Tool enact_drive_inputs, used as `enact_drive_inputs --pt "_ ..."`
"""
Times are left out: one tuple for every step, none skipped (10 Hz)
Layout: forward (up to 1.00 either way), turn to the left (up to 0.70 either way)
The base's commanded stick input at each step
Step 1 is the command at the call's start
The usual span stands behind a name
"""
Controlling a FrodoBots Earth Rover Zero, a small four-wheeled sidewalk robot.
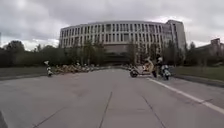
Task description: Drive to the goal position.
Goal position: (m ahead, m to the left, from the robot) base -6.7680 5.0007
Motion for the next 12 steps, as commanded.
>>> enact_drive_inputs --pt "1.0 0.0" --pt "1.0 0.05" --pt "1.0 0.39" --pt "1.0 0.23" --pt "1.0 0.09" --pt "1.0 0.0" --pt "1.0 0.0" --pt "1.0 0.0" --pt "1.0 0.0" --pt "1.0 0.0" --pt "1.0 0.0" --pt "1.0 0.0"
